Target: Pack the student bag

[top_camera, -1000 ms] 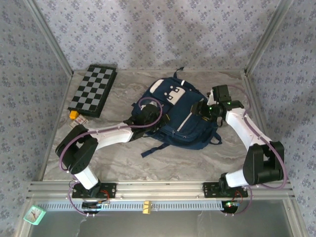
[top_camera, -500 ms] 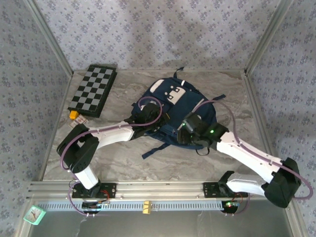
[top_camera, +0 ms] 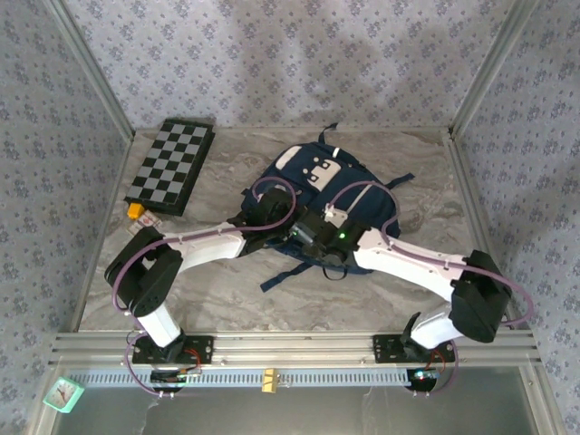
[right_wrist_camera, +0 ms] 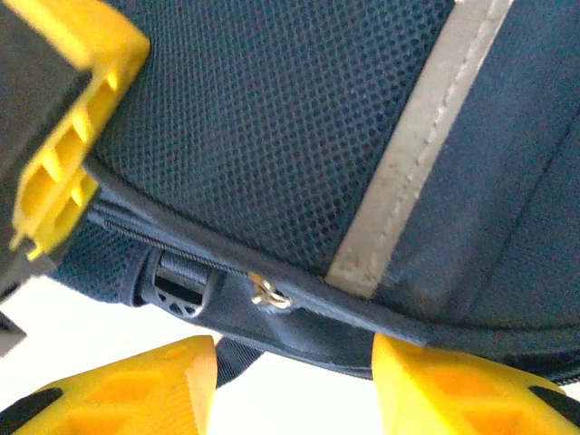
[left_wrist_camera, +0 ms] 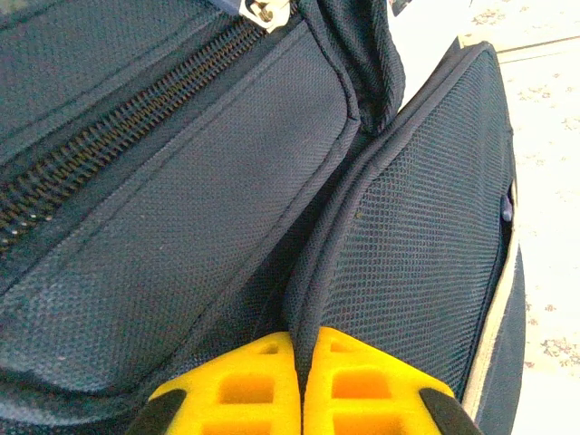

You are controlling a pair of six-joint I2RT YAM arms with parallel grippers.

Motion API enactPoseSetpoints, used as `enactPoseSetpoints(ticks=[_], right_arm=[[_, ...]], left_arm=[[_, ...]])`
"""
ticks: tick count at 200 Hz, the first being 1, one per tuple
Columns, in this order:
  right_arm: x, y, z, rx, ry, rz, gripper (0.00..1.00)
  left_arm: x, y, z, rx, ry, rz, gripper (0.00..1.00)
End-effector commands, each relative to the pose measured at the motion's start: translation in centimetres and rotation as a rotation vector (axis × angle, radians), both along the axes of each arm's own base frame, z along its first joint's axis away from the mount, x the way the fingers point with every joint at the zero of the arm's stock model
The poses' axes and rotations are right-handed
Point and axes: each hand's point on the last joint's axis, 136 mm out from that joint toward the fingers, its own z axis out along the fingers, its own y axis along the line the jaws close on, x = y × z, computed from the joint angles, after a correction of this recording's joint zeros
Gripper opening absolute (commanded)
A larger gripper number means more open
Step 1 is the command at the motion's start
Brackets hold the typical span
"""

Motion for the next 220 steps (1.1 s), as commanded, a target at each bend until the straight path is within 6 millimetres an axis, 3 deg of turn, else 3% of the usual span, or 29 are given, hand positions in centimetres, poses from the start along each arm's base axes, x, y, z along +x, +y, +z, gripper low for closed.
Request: enactPoseSetpoints(ticks=[1,24,43,61,86,90,106,124,156,181,220], right_arm=[[1.0,-1.9,0.3,-0.085,-0.025,-0.157,0.5],[1.5,-2.9,-0.4,-0.139,-0.047,-0.217,0.49],[2.1,-3.5,1.3,-0.182,-0.085,-0.242,0.46],[1.1,-4.9,1.8,-0.256,-0.099,-0.256,0.43],[0.3,-6.2,1.5,-0.291,-0.076,-0.221,0.4],[-0.2,-6.7,0.5,-0.314,-0.052,-0.197,0.39],[-0.7,-7.5,-0.2,-0.329,-0.009,-0.156,0.33],[-0.7,-7.3,-0.1,-0.323,-0.019,-0.083,0.3],[0.1,-4.3,-0.2,-0.265,-0.028,0.106,0.31],[0.3,-4.7,-0.4,-0.301,-0.011,0.148,0.37],[0.4,-5.3,-1.5,-0.302,0.016,0.233,0.34]], left_arm=[[0.5,-0.8,1.6,-0.102,-0.025,-0.014,0.0],[0.7,-0.4,1.3,-0.108,-0.017,-0.005,0.0],[0.9,0.0,1.0,-0.107,-0.008,-0.003,0.0],[1.1,0.3,1.0,-0.098,-0.014,0.003,0.0],[1.4,0.7,1.0,-0.095,-0.011,0.01,0.0],[1.4,0.8,1.0,-0.096,-0.012,0.011,0.0],[1.5,0.9,1.1,-0.096,-0.014,0.009,0.0],[1.6,0.9,1.3,-0.086,-0.019,0.002,0.0],[1.7,0.8,1.4,-0.084,-0.024,0.003,0.0],[1.7,0.8,1.6,-0.08,-0.029,-0.005,0.0],[1.8,0.9,1.6,-0.069,-0.031,-0.005,0.0]])
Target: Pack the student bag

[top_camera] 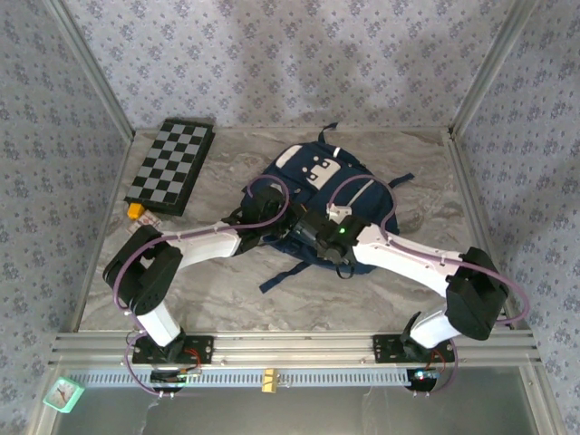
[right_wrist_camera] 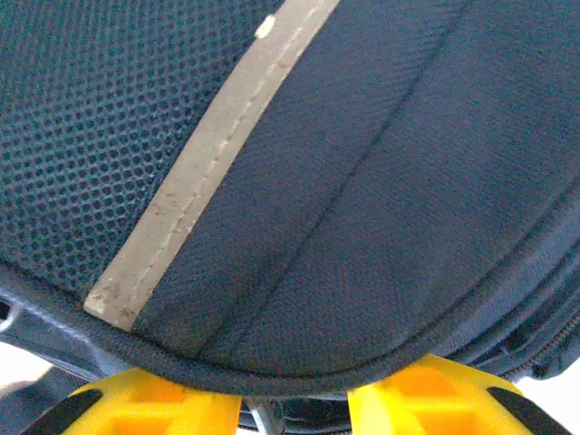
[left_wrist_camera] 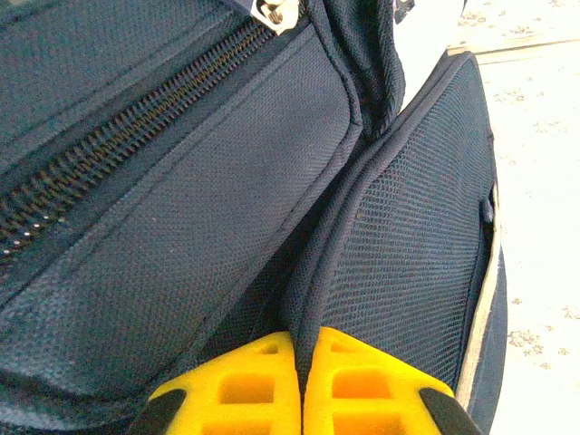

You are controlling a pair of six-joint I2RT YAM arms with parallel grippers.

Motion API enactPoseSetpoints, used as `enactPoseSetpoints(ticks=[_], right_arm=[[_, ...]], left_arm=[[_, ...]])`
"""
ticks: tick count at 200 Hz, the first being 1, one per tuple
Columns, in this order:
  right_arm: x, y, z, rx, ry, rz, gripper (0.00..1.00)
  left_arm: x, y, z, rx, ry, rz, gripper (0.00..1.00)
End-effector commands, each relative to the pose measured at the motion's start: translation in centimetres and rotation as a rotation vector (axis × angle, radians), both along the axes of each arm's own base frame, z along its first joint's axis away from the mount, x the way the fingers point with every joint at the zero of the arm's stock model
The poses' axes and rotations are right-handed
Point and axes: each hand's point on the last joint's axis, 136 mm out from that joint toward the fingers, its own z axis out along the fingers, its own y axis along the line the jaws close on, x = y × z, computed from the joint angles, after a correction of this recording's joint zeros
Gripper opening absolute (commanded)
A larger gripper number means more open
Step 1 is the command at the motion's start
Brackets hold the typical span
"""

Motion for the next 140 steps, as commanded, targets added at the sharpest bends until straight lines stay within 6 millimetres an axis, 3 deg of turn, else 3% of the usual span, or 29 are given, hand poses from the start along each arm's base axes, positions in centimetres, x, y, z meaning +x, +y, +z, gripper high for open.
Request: enactPoseSetpoints(ticks=[1,56,140], right_arm=[[0.2,-0.6,-0.4,-0.019,0.015,0.083,0.34],[0.4,-0.9,-0.5,-0.038,0.01,0.153,0.22],[0.2,-1.3,0.3,-0.073,0.027,0.24,0.17]], left_arm=[[0.9,0.0,1.6,-0.009,-0.045,0.007,0.0],[1.0,-0.1,1.3,0.001,-0.042,0.003,0.0],[1.0,-0.2,1.1,0.017,-0.046,-0.006,0.0]])
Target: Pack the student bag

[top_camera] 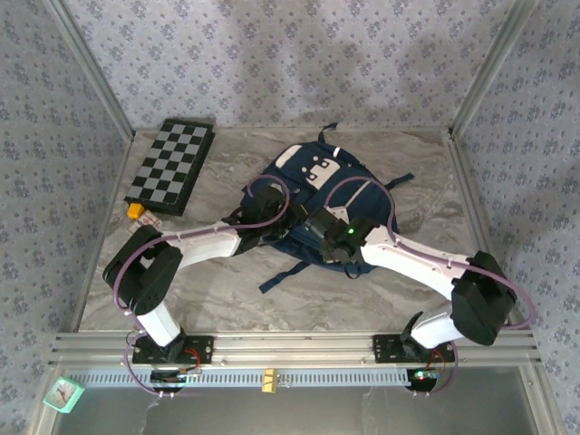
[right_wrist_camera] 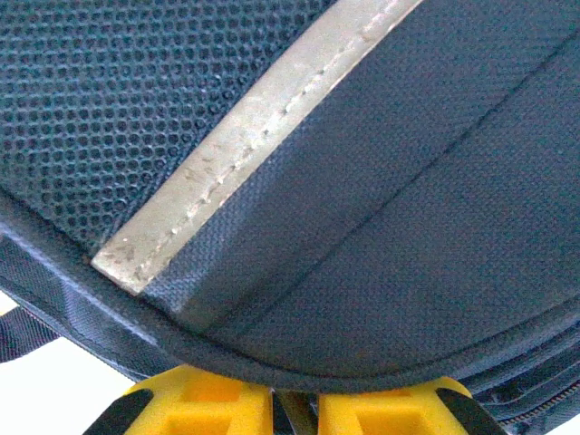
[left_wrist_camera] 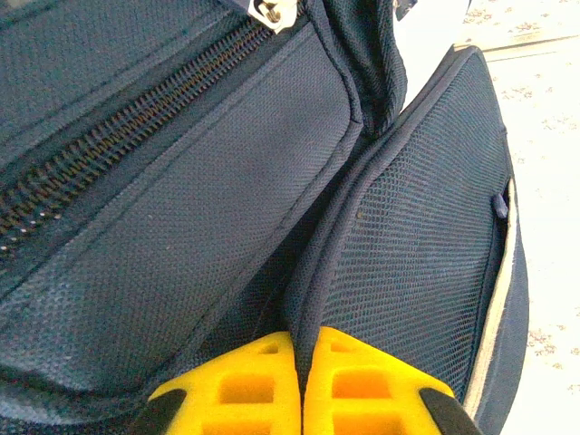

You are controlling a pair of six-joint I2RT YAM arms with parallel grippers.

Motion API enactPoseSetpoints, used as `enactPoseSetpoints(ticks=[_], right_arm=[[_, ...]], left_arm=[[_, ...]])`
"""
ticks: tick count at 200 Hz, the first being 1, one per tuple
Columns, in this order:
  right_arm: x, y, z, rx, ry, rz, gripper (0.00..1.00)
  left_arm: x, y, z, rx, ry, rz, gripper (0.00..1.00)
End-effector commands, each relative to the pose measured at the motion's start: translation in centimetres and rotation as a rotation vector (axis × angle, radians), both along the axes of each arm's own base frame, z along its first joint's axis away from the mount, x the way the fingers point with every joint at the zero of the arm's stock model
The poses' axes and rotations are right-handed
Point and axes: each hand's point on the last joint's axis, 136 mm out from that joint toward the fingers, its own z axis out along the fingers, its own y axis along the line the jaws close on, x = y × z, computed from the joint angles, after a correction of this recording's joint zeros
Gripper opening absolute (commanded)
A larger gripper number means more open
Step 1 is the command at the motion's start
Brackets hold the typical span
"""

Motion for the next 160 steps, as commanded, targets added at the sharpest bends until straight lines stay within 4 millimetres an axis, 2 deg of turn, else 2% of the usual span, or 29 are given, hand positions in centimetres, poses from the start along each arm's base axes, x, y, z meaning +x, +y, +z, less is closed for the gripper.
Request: enactPoseSetpoints(ticks=[1,17,84,115,145,160], right_arm=[[0.2,-1.1,0.8,-0.034,-0.013,0.025,0.17],[0.1,-1.0,0.9,-0.023,-0.012,0.027,0.14],[-1.0,-3.5,1.1,0.007,0.02,-0.035,0.03],[-1.6,-5.3,0.8,0.02,0.039,-0.064,0.0],[-1.8,-8.2,1.0,0.013,0.045,-0.139,0.0],[-1.6,-8.3,1.3,0.036,0.028,-0.124,0.0]], left_arm=[[1.0,-0.3,1.3,-0.002,-0.037,-0.001,0.0],[1.0,-0.3,1.2,0.001,-0.037,-0.002,0.0],[1.3,0.7,0.7,0.06,-0.045,0.01,0.0],[1.6,1.1,0.6,0.081,-0.045,0.01,0.0],[2.2,1.6,0.7,0.123,-0.056,-0.003,0.0],[2.9,2.1,1.0,0.147,-0.068,-0.012,0.0]])
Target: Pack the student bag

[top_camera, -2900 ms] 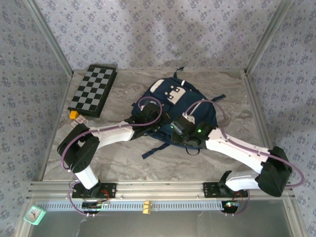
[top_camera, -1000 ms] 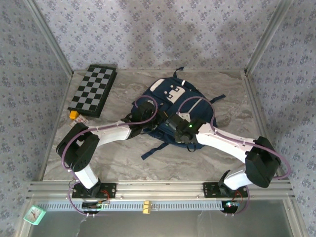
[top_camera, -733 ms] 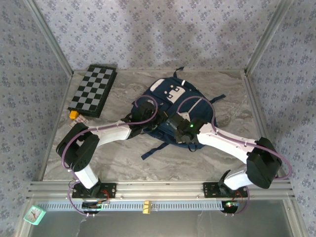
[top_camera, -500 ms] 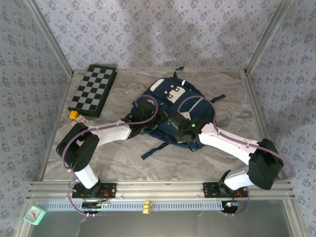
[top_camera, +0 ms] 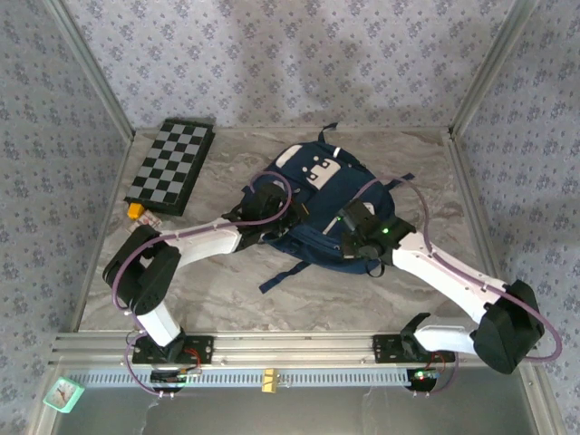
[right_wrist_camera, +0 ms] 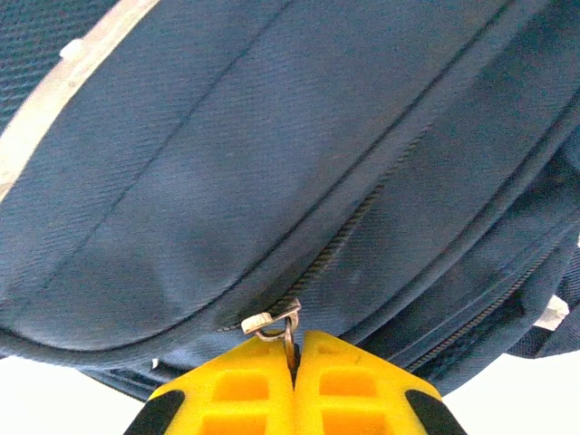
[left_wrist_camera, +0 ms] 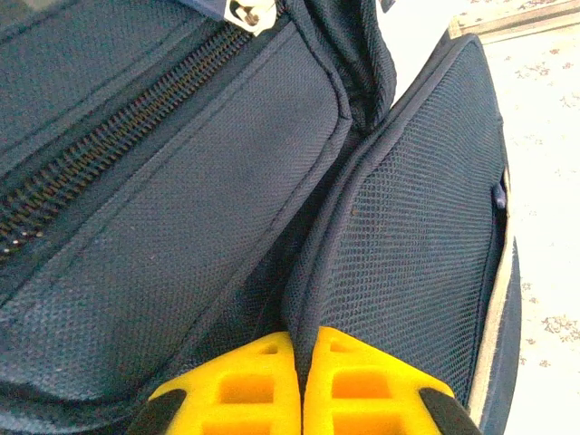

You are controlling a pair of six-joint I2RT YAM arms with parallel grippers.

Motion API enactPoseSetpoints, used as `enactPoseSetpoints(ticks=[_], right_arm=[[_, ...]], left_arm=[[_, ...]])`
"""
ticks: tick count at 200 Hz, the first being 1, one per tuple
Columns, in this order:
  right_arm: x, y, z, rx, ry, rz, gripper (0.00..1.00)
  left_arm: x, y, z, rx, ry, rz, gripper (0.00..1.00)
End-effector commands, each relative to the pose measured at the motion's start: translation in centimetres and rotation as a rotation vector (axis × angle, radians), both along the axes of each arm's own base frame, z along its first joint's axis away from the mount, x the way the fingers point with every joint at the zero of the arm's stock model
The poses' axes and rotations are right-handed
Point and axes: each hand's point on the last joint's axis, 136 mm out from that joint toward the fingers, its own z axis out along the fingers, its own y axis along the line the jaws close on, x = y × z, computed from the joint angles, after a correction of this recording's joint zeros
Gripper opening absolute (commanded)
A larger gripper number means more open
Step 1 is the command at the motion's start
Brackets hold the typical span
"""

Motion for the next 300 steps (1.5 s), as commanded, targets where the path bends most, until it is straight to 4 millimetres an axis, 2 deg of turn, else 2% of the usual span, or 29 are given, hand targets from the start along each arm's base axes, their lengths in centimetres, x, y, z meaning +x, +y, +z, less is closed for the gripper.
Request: enactPoseSetpoints(ticks=[1,18,40,66,79,97,124,152,171,190,224,244,273,300], right_arm=[[-1.6,-3.2,-0.6,-0.087,0.042,-0.017,0.0],[-2.2,-0.9,-0.3,-0.021,0.04,0.082,0.0],[-2.7,3.2,0.3,0.057,0.028,0.187,0.0],[-2.9,10.7,1.3,0.205,0.015,0.297,0.0],[-2.0,13.6,1.8,0.238,-0.009,0.29,0.0],[-0.4,15.5,1.8,0.265,-0.023,0.23,0.0],[0.5,14.7,1.2,0.205,-0.039,0.175,0.0],[0.1,14.7,0.7,0.216,-0.031,0.193,0.0],[-0.2,14.2,0.5,0.204,-0.031,0.188,0.0],[-0.5,14.1,0.5,0.231,-0.039,0.185,0.0],[-0.6,14.0,0.6,0.241,-0.045,0.183,0.0],[-0.5,13.8,0.6,0.237,-0.047,0.172,0.0],[-0.3,14.1,0.5,0.242,-0.053,0.175,0.0],[-0.3,13.6,0.5,0.202,-0.054,0.174,0.0]], left_arm=[[2.7,2.1,0.5,0.083,-0.048,0.034,0.0],[3.9,2.6,0.9,0.11,-0.06,0.013,0.0],[5.9,3.7,1.2,0.133,-0.082,0.001,0.0],[8.7,4.3,2.4,0.088,-0.135,-0.036,0.0],[9.5,4.7,2.7,0.084,-0.135,-0.053,0.06],[9.4,6.1,3.1,0.091,-0.128,-0.044,0.19],[6.9,7.4,3.9,0.042,-0.132,-0.037,0.42],[3.4,7.9,4.0,-0.022,-0.075,-0.037,0.5],[1.2,7.9,3.7,-0.076,-0.052,0.0,0.52],[-0.7,7.0,3.1,-0.1,-0.02,-0.019,0.51],[-2.5,5.3,2.1,-0.128,0.013,0.0,0.47],[-2.8,5.0,1.1,-0.131,0.035,0.038,0.4],[-3.1,3.8,1.0,-0.166,0.041,0.043,0.35],[-3.1,3.7,0.9,-0.136,0.024,0.063,0.23]])
